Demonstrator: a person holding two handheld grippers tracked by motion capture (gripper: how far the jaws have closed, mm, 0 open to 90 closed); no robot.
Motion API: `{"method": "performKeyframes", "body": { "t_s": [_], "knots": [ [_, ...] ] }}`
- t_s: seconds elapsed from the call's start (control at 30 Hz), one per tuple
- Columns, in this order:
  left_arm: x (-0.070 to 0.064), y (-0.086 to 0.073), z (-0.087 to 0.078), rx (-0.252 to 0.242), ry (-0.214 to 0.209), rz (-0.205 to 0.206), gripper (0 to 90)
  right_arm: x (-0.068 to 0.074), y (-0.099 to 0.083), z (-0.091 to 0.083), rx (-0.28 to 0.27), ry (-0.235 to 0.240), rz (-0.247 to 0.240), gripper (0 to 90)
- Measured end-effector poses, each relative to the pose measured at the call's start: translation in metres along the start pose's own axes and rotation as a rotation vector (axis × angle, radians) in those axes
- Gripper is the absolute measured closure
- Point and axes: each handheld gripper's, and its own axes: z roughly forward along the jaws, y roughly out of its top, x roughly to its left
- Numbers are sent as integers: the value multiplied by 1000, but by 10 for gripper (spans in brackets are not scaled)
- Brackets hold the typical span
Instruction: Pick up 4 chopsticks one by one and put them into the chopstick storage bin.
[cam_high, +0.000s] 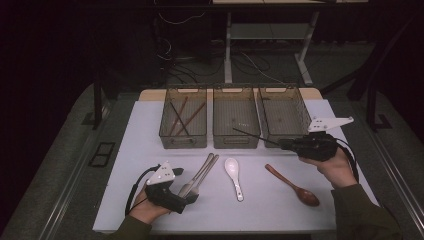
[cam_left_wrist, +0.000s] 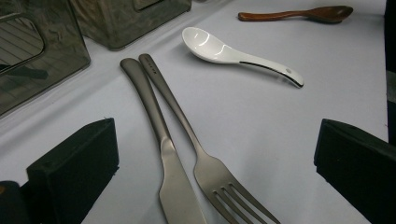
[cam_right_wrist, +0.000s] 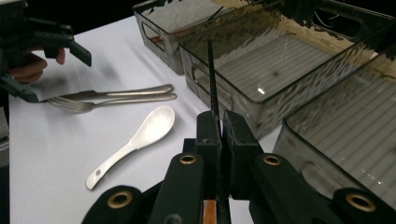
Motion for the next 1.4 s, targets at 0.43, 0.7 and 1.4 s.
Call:
{"method": "performKeyframes", "body": {
  "t_s": [0.43, 0.7, 1.4],
  "knots": [
    [0, 0, 1, -2, 0, -1, 0, 6, 26, 27, -17, -6, -18, 851],
    [-1, 0, 1, 1, -2, 5, 0, 10, 42, 53, -19, -7, -18, 850],
    [-3, 1, 1, -3, -14, 14, 0, 14, 87, 128, 13, -56, 12, 851]
  ]
}}
